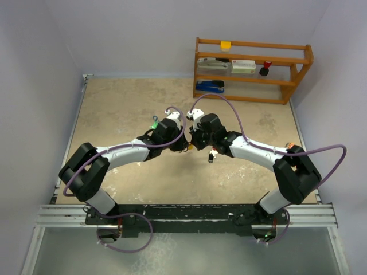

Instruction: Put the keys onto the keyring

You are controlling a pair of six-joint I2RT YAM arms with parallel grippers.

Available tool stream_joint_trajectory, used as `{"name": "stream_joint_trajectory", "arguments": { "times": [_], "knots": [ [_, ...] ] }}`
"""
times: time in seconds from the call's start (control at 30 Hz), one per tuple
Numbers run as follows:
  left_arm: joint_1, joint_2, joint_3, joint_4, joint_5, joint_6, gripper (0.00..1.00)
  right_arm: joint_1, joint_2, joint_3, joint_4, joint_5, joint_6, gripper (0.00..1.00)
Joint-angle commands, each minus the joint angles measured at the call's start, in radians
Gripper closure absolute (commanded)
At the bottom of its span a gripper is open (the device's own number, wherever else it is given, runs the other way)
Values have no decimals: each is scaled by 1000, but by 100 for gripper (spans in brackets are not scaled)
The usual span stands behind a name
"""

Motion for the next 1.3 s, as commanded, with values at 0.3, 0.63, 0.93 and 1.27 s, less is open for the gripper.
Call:
{"name": "stream_joint_trajectory", "arguments": {
  "times": [0.3, 0.63, 0.93, 1.27],
  "knots": [
    [-6, -52, 36, -12, 48, 33, 100, 3, -42, 19, -1, 41, -4, 92],
    [-6, -61, 46, -4, 74, 28, 100, 2, -38, 33, -3, 90, 39, 68],
    [-4, -90, 69, -26, 15, 24, 100, 0, -94, 27, -25, 297, 102, 57],
    [46, -138, 57, -3, -77, -18, 100, -13, -135, -2, -42, 395, 141, 40]
  ]
}}
